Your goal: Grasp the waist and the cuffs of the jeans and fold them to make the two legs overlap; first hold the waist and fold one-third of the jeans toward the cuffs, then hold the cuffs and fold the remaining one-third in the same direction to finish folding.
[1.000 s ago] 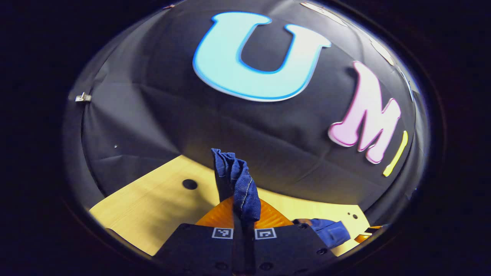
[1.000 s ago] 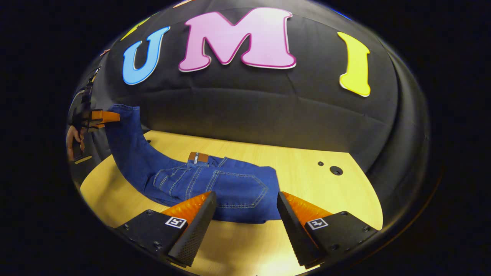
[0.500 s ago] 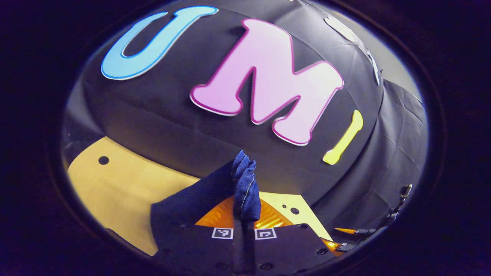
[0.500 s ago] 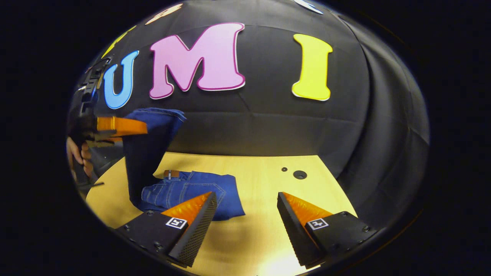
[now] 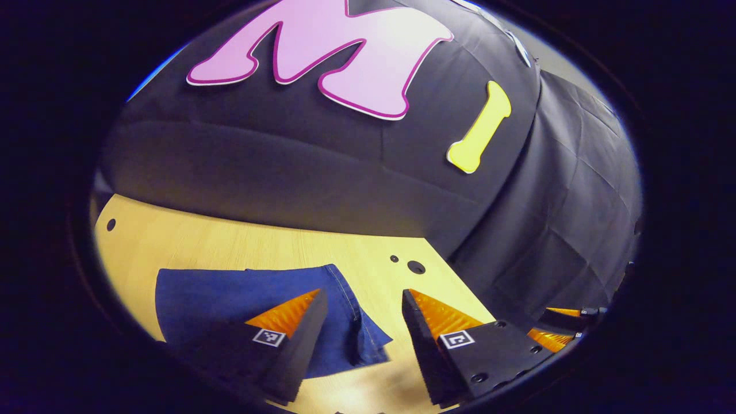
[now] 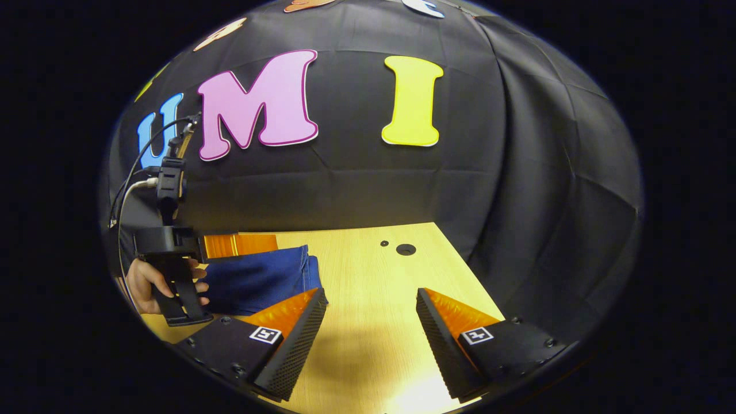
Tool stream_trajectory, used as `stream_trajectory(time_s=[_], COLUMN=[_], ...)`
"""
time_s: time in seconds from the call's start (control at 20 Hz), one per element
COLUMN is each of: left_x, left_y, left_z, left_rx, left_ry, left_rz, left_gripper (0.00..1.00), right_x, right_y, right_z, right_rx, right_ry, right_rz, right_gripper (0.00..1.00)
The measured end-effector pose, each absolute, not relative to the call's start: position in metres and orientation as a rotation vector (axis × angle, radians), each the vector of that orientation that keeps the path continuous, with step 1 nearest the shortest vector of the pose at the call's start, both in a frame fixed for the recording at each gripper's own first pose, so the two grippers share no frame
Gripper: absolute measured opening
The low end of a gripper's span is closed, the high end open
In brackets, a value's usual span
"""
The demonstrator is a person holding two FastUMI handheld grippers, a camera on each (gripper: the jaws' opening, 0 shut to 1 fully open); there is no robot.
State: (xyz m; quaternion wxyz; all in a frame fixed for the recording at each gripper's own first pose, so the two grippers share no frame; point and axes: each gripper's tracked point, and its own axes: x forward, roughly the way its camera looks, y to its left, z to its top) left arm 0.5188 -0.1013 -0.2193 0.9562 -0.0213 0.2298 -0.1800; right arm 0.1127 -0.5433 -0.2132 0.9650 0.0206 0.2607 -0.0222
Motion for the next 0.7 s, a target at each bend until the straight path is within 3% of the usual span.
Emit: stream_trajectory(time_s=[0.05, 0.1, 0.4, 0.7], left_x=[0.505, 0.494, 0.387, 0.268], left_y=[-0.091, -0.083, -0.004, 0.058], left_z=[-0.204, -0.191, -0.064, -0.001], left_rx=[-0.025, -0.007, 0.112, 0.110], left_ry=[0.448, 0.423, 0.176, 0.086], left_rz=[-0.365, -0.360, -0.238, -0.141], left_gripper=[0.93, 0.97, 0.96, 1.00], right_x=[0.108, 0.104, 0.073, 0.033], right_y=[-0.540, -0.537, -0.499, -0.452], right_z=[-0.202, -0.193, -0.128, -0.027], right_rx=[0.051, 0.057, 0.063, 0.074], right_ry=[0.511, 0.496, 0.394, 0.215], right_rz=[-0.045, -0.044, -0.005, 0.030], right_gripper=[0.97, 0.97, 0.96, 0.96])
